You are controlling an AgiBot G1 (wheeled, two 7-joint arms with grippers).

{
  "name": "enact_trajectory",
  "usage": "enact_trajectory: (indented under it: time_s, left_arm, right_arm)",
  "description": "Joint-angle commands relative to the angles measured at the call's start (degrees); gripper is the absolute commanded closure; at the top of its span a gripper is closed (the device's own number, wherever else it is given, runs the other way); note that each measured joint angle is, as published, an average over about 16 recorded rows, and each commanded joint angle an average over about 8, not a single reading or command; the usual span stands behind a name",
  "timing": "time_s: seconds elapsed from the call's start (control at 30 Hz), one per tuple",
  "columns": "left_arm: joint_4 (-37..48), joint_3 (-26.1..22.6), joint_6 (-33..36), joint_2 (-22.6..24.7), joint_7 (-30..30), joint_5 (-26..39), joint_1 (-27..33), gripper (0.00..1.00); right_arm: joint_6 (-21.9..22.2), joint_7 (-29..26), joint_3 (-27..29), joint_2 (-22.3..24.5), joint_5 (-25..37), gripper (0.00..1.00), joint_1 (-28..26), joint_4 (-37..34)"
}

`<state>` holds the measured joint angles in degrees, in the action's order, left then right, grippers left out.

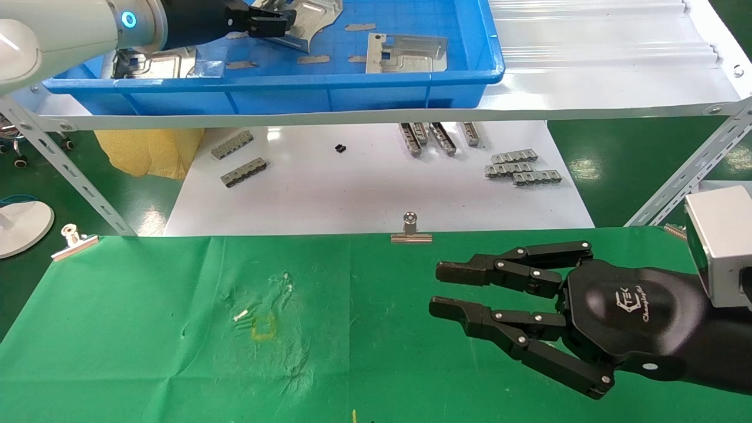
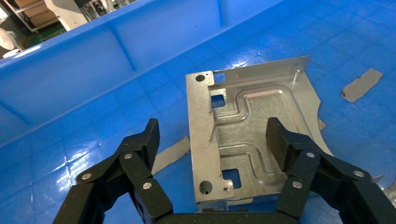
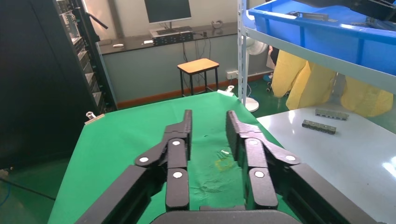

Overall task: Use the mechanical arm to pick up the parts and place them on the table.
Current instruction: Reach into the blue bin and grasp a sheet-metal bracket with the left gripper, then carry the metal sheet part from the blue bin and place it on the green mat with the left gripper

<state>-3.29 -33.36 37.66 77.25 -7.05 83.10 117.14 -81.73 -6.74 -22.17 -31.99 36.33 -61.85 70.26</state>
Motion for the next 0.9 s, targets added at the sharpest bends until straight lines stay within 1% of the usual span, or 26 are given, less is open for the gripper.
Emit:
enact_trajectory:
  time_s: [0.03, 0.67, 0.9]
  left_arm:
    - [-0.3, -0.12, -0.2, 0.05, 0.17, 0.06, -0.14, 1.0]
    - [-1.02, 0.77, -3.64, 0.09, -0.62, -2.83, -2.08, 1.0]
    - [-1.41, 1.15, -3.83, -0.21, 0.09, -3.93, -2.1, 1.0]
  right_arm:
    - [0.0, 0.0, 0.0, 0.0, 0.0, 0.0, 0.0, 0.0]
    - [0.0, 0.0, 0.0, 0.0, 0.0, 0.0, 0.0, 0.0]
    - [0.0, 0.0, 0.0, 0.0, 0.0, 0.0, 0.0, 0.0]
